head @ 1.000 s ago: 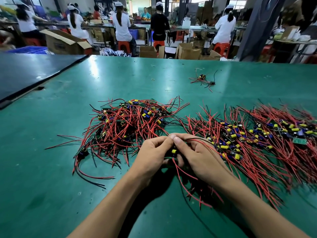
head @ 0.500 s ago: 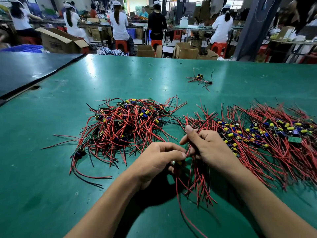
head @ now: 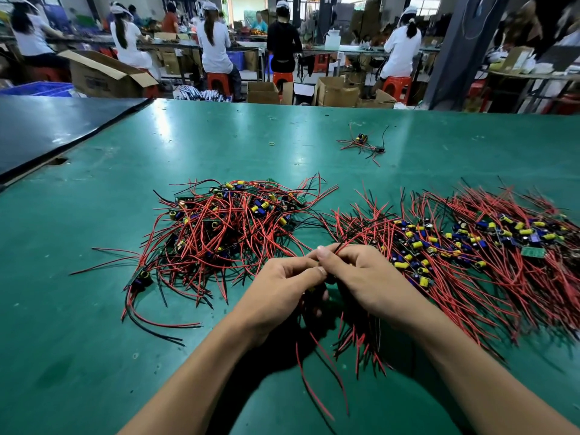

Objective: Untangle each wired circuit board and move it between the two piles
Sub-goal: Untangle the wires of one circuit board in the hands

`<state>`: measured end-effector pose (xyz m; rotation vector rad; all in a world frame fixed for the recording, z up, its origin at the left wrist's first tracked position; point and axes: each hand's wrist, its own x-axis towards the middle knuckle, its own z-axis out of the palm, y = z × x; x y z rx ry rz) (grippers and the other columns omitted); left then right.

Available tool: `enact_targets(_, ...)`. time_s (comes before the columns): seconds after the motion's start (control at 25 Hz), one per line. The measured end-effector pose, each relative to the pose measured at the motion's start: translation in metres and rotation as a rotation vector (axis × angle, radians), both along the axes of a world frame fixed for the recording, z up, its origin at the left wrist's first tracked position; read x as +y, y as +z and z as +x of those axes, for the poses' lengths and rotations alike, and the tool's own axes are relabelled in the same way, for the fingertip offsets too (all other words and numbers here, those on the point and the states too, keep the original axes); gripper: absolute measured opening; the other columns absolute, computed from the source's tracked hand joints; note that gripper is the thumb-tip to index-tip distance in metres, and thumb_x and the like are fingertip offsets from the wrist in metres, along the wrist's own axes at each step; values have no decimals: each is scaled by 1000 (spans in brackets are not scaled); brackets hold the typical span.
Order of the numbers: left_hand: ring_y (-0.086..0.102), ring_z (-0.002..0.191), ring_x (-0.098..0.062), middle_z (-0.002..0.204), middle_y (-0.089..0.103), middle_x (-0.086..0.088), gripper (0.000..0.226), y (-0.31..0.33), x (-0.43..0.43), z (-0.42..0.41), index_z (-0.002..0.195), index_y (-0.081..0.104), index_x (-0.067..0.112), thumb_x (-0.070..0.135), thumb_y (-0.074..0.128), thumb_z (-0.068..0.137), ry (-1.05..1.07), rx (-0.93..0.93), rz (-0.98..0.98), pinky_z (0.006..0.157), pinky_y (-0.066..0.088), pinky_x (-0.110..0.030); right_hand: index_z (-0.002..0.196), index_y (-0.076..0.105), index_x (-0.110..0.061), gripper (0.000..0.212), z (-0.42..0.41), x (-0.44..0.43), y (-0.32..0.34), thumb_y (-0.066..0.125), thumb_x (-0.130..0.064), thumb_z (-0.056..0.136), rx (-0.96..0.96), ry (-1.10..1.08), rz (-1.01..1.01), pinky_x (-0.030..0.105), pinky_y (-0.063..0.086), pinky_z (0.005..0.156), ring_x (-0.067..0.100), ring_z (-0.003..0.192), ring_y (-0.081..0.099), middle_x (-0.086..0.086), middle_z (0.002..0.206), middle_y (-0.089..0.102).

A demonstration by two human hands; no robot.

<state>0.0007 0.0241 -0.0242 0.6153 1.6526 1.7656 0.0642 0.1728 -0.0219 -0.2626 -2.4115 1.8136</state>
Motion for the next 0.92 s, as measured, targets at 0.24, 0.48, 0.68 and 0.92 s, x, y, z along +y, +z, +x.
enact_targets(0.24, 56, 56, -24, 68, 68, -10, 16, 0, 1, 2, 83, 72, 7, 11, 60, 94, -81, 56, -27, 57, 44, -30, 84, 79, -21, 34, 1, 16, 5, 59, -43, 98, 150, -280, 293, 13, 45, 69, -2, 69, 63, -19, 63, 66)
enact_targets(0.48, 56, 53, -18, 63, 65, -11, 17, 3, 4, 3, 81, 71, 1, 4, 58, 92, -49, -7, 17, 51, 48, -24, 59, 72, -18, 58, -3, 8, 10, 48, -50, 102, 9, -283, -402, 18, 25, 36, 7, 36, 30, -4, 51, 41)
enact_targets(0.68, 50, 53, -17, 59, 57, -5, 16, -1, 5, 8, 84, 73, 5, 13, 62, 93, -38, 184, -89, 53, 41, -25, 50, 64, -18, 61, -1, 9, 8, 51, -48, 102, -21, -271, -154, 16, 30, 40, 10, 38, 34, -1, 46, 41)
enact_targets(0.92, 63, 66, -14, 77, 72, -16, 13, -3, 5, 7, 84, 73, 5, 13, 65, 90, 5, 343, -154, 64, 51, -26, 58, 67, -16, 52, 6, 16, 3, 54, -42, 102, 80, -318, 490, 13, 33, 46, 4, 37, 40, -12, 36, 42)
